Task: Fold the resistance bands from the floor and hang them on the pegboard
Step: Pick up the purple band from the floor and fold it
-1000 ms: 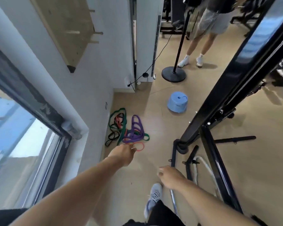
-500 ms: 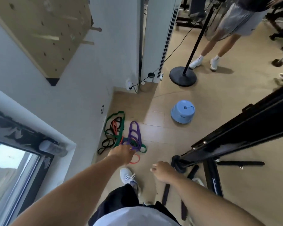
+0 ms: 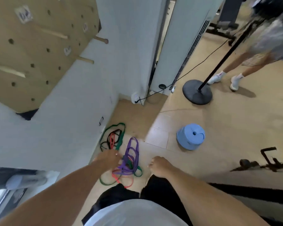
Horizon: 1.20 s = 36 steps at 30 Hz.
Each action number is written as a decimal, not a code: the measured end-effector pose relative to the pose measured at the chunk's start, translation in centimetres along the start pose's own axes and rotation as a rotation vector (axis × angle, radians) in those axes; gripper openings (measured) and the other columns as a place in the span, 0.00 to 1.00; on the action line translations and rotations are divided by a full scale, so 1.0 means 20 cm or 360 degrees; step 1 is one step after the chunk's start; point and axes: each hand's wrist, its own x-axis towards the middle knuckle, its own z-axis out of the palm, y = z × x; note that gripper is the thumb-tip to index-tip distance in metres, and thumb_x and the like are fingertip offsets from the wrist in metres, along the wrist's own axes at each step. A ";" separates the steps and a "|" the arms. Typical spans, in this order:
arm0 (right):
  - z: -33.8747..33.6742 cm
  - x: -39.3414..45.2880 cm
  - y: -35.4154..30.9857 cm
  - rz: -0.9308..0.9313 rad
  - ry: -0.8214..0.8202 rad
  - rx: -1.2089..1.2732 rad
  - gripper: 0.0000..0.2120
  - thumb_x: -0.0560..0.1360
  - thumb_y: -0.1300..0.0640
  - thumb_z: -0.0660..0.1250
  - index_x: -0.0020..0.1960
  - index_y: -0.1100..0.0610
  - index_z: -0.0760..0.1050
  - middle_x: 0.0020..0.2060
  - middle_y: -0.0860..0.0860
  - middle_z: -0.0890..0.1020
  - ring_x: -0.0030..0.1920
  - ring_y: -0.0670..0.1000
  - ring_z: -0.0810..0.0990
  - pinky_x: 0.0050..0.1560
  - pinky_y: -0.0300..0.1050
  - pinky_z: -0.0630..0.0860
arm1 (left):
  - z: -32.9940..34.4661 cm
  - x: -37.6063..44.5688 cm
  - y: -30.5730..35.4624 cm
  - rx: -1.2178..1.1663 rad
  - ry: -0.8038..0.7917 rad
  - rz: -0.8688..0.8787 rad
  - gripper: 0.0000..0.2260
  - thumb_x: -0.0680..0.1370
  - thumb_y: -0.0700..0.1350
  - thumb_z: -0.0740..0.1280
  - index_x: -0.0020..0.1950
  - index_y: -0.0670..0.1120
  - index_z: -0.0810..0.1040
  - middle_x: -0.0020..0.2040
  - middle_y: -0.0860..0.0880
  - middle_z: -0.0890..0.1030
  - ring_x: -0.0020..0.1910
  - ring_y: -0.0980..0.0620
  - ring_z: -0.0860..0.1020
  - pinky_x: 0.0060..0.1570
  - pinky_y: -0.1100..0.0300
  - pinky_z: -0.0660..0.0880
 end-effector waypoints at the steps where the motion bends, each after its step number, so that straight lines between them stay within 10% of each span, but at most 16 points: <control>1: -0.09 0.06 -0.01 -0.0012 -0.0011 -0.0064 0.18 0.82 0.51 0.61 0.64 0.62 0.77 0.60 0.57 0.81 0.58 0.56 0.79 0.57 0.47 0.74 | -0.03 0.07 0.01 0.0016 0.0009 -0.0010 0.27 0.84 0.62 0.48 0.71 0.47 0.73 0.68 0.44 0.77 0.66 0.42 0.76 0.57 0.55 0.74; 5: -0.47 0.37 -0.06 -0.0187 -0.0129 -0.0408 0.10 0.81 0.55 0.59 0.44 0.56 0.73 0.47 0.54 0.78 0.52 0.57 0.79 0.46 0.45 0.73 | -0.14 0.28 0.08 -0.0506 0.0152 -0.0343 0.20 0.85 0.58 0.53 0.66 0.48 0.76 0.63 0.44 0.80 0.61 0.43 0.78 0.60 0.51 0.75; 12: -1.11 0.67 -0.28 -0.0573 -0.0336 -0.1278 0.14 0.85 0.57 0.58 0.62 0.61 0.80 0.61 0.58 0.81 0.66 0.61 0.77 0.61 0.47 0.74 | -0.18 0.35 0.36 -0.1308 0.0375 -0.0891 0.20 0.82 0.58 0.56 0.57 0.46 0.80 0.51 0.45 0.84 0.49 0.44 0.83 0.53 0.50 0.80; 15: -1.21 0.74 -0.36 -0.0680 -0.0304 -0.1426 0.15 0.83 0.58 0.60 0.37 0.52 0.71 0.38 0.49 0.74 0.51 0.58 0.77 0.48 0.46 0.70 | -0.11 0.36 0.51 -0.1508 0.0428 -0.1046 0.18 0.83 0.57 0.55 0.52 0.46 0.80 0.51 0.43 0.83 0.50 0.42 0.82 0.50 0.51 0.79; 21: -1.11 0.73 -0.38 -0.0912 -0.0457 -0.1380 0.22 0.83 0.56 0.63 0.32 0.49 0.61 0.31 0.45 0.64 0.32 0.48 0.63 0.32 0.41 0.60 | 0.02 0.34 0.68 -0.1702 0.0468 -0.1264 0.19 0.84 0.56 0.54 0.60 0.48 0.79 0.57 0.42 0.81 0.56 0.39 0.79 0.54 0.51 0.76; 26: -1.05 0.71 -0.29 -0.0937 -0.0516 -0.1407 0.17 0.83 0.54 0.62 0.35 0.49 0.69 0.33 0.48 0.71 0.35 0.52 0.69 0.34 0.44 0.65 | 0.14 0.35 0.85 -0.1840 0.0507 -0.1350 0.18 0.82 0.59 0.55 0.55 0.50 0.78 0.52 0.45 0.82 0.48 0.43 0.80 0.52 0.50 0.78; 29: -1.07 0.69 -0.23 -0.0930 -0.0573 -0.1418 0.12 0.83 0.53 0.62 0.59 0.55 0.82 0.54 0.55 0.84 0.52 0.56 0.81 0.53 0.46 0.75 | 0.17 0.38 0.96 -0.1950 0.0499 -0.1364 0.17 0.84 0.57 0.55 0.57 0.48 0.78 0.54 0.44 0.81 0.50 0.43 0.78 0.49 0.53 0.74; 36: -1.21 0.77 -0.08 -0.0896 -0.0566 -0.1423 0.21 0.82 0.53 0.64 0.71 0.63 0.75 0.69 0.59 0.79 0.69 0.60 0.77 0.71 0.55 0.73 | 0.19 0.42 1.20 -0.2038 0.0420 -0.1407 0.17 0.84 0.58 0.54 0.56 0.49 0.76 0.54 0.46 0.80 0.51 0.46 0.78 0.50 0.52 0.75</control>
